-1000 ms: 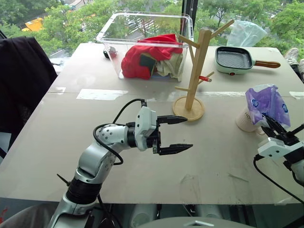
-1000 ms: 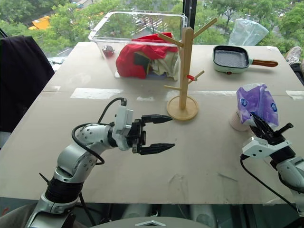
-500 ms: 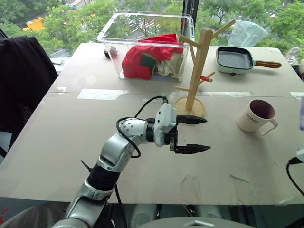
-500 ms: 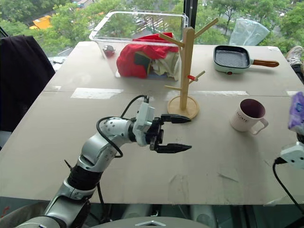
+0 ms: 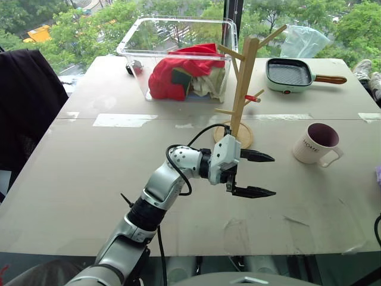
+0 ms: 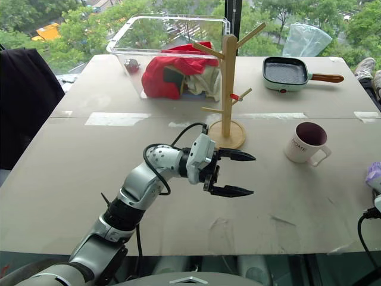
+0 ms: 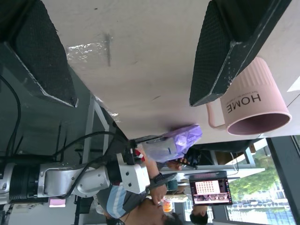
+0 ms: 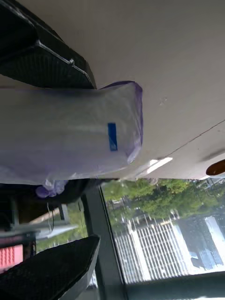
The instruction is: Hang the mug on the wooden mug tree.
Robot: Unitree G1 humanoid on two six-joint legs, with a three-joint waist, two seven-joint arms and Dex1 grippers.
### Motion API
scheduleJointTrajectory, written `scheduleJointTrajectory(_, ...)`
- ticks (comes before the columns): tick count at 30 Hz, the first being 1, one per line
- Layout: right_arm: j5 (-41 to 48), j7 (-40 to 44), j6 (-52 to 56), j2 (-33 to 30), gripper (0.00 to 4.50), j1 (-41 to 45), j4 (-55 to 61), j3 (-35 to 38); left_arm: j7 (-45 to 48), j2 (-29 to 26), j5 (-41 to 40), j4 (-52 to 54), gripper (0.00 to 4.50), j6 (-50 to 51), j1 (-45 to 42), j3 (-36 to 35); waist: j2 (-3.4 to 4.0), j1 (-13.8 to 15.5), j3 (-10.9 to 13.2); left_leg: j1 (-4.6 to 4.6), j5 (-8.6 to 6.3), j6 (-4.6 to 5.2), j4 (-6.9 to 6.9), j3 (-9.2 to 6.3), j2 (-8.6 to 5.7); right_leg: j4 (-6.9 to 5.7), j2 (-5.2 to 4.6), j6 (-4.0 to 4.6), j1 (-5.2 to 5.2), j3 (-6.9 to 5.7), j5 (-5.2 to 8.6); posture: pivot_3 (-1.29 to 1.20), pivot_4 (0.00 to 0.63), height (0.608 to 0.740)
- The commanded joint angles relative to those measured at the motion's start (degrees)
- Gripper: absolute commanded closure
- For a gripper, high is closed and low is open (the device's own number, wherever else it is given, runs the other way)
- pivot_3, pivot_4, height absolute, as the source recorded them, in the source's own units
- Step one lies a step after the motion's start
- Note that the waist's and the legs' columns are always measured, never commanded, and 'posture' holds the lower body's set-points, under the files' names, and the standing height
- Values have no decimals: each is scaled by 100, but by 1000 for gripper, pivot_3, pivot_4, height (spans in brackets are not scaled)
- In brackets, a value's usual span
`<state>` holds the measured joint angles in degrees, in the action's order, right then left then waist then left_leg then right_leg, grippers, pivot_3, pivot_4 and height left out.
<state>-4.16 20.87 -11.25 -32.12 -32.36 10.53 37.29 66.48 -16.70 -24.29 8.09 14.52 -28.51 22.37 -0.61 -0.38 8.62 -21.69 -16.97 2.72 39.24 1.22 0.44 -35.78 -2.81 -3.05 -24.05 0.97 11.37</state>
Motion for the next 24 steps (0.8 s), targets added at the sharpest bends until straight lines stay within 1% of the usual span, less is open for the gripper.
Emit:
scheduleJointTrajectory(1,1180,478,535,178,31,-195,965,68,-66,24,-31,129,576,-52,25,-133,9,4,1,0,0,0,0,1,6,0,0,0,0,1,0,0,150,740)
scheduleJointTrajectory(5,2477,1078,1323,313,31,-421,1814,-226,-137,61,-35,171,576,-25,54,-128,1,11,5,-1,0,1,7,6,5,2,-5,-12,1,10,6,0,150,740)
scheduleJointTrajectory(7,2919,1245,1729,317,31,-466,2029,-392,-161,62,-36,207,576,-11,80,-116,-4,13,7,0,0,1,9,3,6,2,-4,-19,2,8,10,0,150,740)
scheduleJointTrajectory(9,2961,1293,1963,272,31,-408,2084,-574,-204,44,-33,247,576,-1,112,-128,-3,18,7,0,0,1,9,2,8,1,-4,-19,2,6,10,0,150,740)
scheduleJointTrajectory(14,2817,856,2211,386,31,439,1788,-830,-403,53,-75,355,576,48,166,-235,-5,9,8,-2,0,1,10,6,6,1,-4,-15,0,9,7,0,150,740)
scheduleJointTrajectory(17,2790,738,2200,535,31,964,1116,-924,-603,17,-19,464,576,134,206,-288,-12,31,8,-3,0,1,10,-3,0,1,0,-10,1,0,5,0,150,740)
scheduleJointTrajectory(18,2808,794,2166,549,31,1108,858,-946,-702,8,0,519,576,171,218,-329,-1,66,6,-4,0,1,10,-3,1,1,-1,-7,0,0,3,0,150,740)
scheduleJointTrajectory(19,2816,849,2128,554,31,1189,697,-958,-772,3,8,562,576,197,231,-353,-7,75,8,-4,0,1,6,-4,-2,1,-2,-1,0,0,0,0,150,740)
scheduleJointTrajectory(24,2953,852,2124,643,31,1988,-148,-988,-1166,91,-202,867,576,456,275,-554,-1,99,9,-6,0,1,6,1,-4,4,0,0,-3,4,-1,0,150,740)
